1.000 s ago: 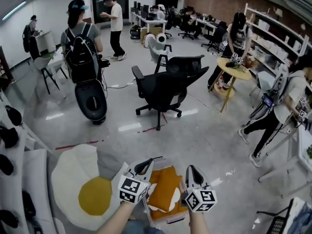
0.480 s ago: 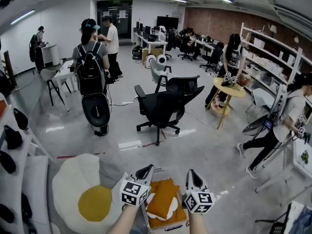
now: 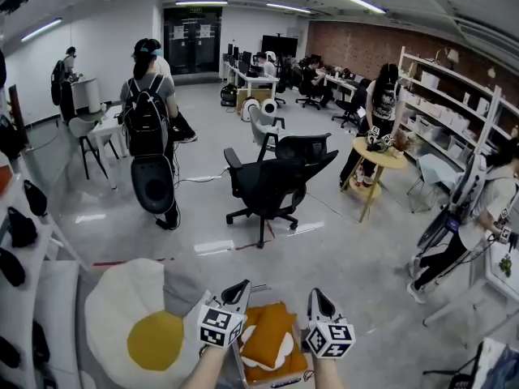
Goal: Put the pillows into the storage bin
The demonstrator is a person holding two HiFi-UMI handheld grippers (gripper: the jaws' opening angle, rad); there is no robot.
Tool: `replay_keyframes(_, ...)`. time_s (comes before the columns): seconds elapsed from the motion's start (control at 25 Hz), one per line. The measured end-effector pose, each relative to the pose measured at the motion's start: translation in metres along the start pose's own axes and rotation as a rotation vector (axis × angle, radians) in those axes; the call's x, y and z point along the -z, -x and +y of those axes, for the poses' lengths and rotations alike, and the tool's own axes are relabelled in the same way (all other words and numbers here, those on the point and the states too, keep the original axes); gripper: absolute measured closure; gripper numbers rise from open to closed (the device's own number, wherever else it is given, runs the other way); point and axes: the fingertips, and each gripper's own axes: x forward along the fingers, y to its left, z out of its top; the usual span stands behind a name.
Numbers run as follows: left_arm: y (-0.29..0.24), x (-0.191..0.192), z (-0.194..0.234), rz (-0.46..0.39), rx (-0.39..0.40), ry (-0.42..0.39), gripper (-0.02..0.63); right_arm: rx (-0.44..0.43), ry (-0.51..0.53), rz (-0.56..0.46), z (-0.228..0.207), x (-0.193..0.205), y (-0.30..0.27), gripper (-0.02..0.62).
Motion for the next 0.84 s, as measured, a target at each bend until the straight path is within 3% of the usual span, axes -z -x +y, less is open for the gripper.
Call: replay_keyframes(0.84,0.017,0.013,-0.005,0.011,-0.033,0.019,0.584,-0.039,-0.002,0.02,0.012,0.009,0.006,0.595)
